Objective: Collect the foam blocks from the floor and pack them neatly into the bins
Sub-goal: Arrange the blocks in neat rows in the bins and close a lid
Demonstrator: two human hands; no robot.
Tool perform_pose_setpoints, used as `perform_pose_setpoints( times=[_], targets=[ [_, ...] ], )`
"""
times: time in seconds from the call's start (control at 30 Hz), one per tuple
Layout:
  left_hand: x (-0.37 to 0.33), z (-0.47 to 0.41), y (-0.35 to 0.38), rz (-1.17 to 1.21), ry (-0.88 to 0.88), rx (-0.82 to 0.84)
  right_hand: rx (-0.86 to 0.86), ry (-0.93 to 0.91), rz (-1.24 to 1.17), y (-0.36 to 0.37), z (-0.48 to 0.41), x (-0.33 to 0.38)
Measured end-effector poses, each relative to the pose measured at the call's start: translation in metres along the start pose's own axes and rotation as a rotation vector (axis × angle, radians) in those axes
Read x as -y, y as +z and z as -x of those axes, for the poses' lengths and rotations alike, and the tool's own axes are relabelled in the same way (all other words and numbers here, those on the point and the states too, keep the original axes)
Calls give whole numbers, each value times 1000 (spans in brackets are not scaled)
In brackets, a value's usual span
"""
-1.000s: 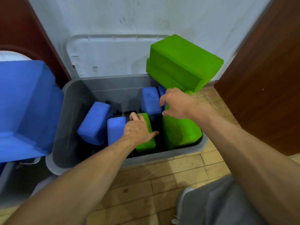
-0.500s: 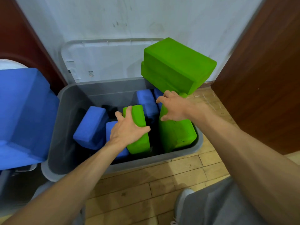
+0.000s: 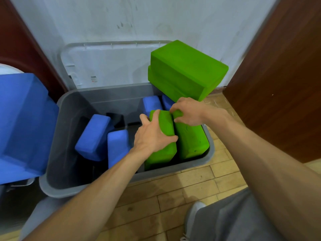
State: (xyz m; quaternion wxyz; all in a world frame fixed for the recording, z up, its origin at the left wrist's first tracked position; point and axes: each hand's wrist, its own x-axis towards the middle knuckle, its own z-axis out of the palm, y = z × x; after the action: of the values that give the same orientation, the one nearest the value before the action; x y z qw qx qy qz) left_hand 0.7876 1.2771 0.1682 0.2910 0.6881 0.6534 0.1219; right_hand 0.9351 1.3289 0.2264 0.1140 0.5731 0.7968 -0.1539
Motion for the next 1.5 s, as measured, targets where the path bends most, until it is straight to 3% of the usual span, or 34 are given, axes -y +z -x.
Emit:
perform_pose_setpoints(
  times=[0.17,0.3,0.47,0.57,0.67,0.77,0.9,1.0,1.07,1.2,1.33,1.5],
  targets=[
    [10,-6,14,137,-49,78,-46,117,18,7,6,-2],
    [31,-11,23,311,-63,284,-43,114,43,10,9,-2],
    [48,-18,16,364,-45,414,-33,137,52,9,10,1],
    [53,-19,3,569,-73,479,-54,157,131,8,10,11],
    [71,-20,-17,521,-46,389,-152,63,268,7,5,33],
    [100,-16,-42,279,16,183,-240,-94,293,7,-6,62],
    [146,-5,-70,-47,31,2,-231,-244,280,21,-22,101],
    [180,3,-82,-256,-95,-48,-161,-302,254,42,-32,131],
    [196,9,-83,-279,-193,12,-57,-264,236,60,-38,150],
    [206,11,-71,-174,-250,67,137,-15,39,87,-47,178],
    [191,8,-67,-168,-311,-2,105,80,-85,97,-56,183],
    [185,3,-65,-130,-329,-10,186,174,-160,94,-66,170]
  ],
)
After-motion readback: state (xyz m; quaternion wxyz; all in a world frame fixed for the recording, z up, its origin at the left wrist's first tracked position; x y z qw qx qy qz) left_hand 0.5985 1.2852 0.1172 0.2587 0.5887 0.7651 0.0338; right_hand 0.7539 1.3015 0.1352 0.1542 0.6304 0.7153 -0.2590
